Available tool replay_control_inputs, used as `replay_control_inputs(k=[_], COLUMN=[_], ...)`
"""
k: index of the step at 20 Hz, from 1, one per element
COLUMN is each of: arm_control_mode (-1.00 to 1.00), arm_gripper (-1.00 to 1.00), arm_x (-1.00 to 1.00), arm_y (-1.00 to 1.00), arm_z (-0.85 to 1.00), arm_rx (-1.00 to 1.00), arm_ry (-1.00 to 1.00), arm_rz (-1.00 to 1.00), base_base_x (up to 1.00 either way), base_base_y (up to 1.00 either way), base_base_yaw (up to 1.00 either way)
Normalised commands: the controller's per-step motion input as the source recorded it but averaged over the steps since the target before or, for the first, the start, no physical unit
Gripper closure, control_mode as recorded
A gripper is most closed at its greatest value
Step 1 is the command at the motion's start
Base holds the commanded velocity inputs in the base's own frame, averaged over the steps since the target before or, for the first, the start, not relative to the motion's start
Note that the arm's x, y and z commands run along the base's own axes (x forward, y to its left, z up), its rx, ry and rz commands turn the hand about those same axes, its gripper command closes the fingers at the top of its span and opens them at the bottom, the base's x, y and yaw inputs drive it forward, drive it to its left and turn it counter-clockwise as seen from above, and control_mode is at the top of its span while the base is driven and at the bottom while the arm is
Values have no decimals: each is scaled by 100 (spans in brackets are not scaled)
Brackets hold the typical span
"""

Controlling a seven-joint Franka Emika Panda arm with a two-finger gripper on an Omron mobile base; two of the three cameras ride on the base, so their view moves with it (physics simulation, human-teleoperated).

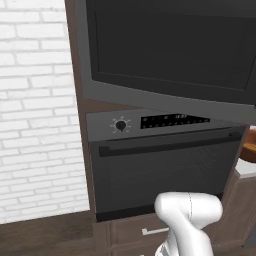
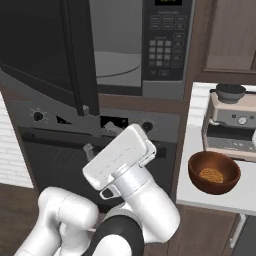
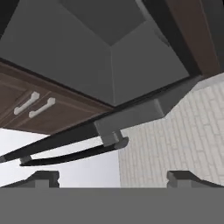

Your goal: Open the microwave, place the bowl with waffle inside the microwave, then close the microwave door and turn it on.

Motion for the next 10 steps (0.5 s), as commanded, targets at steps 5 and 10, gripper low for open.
replay_control_inputs(k=[5, 10], arm_control_mode=[-100, -100], arm_gripper=[-100, -100], arm_x=[55, 100], arm_y=[-88, -7], arm_z=[-15, -46], arm_rx=[-5, -10], arm_ry=[18, 20], arm_rz=[-27, 4], base_base_x=[0, 0], base_base_y=[0, 0], base_base_yaw=[0, 0])
